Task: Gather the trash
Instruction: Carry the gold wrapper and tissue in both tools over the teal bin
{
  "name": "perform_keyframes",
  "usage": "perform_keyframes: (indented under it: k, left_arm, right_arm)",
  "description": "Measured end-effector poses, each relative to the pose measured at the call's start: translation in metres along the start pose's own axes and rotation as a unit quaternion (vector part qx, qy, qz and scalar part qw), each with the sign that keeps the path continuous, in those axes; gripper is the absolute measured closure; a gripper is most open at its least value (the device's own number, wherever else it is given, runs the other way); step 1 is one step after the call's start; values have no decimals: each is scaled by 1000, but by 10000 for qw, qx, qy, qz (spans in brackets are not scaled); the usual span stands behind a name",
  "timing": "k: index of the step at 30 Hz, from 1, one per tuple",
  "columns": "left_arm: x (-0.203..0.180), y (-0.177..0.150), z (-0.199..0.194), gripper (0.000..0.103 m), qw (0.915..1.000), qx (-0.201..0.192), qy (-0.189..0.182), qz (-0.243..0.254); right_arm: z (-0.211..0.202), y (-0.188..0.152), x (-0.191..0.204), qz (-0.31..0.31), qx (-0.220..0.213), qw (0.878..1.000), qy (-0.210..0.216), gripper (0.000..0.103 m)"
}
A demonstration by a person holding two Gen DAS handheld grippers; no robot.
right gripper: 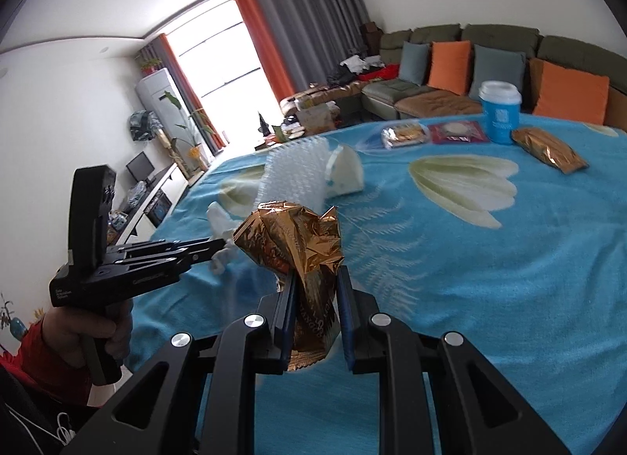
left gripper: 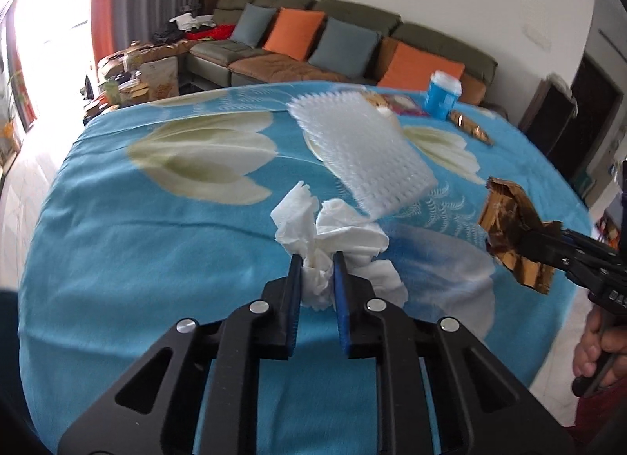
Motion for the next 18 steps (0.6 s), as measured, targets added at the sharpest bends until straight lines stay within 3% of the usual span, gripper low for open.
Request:
perform_keyframes:
  k: [4, 10, 18]
  left_arm:
    - [18, -9, -42, 87, 9984, -421, -254, -275]
    - [43, -24, -105, 87, 9911, -1156, -333, -576]
    - [64, -45, -176, 87, 9753, -2090, -132, -698]
  right_arm:
    - [1, 10, 17, -179, -86, 9997, 143, 85]
    - [0, 28, 51, -529, -228, 9977, 363, 85]
    - [0, 52, 99, -1082, -485, 9911, 603, 85]
Point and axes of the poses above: each gripper's, at about its wrist camera, not at the fingertips, and z roughly the way its jaws point, x to its left, y to its top, the point moved 2 cm from there along z, roughly the way its jaws point, and after that the axes turned 15 degrees about -z, right-handed, at the moved point
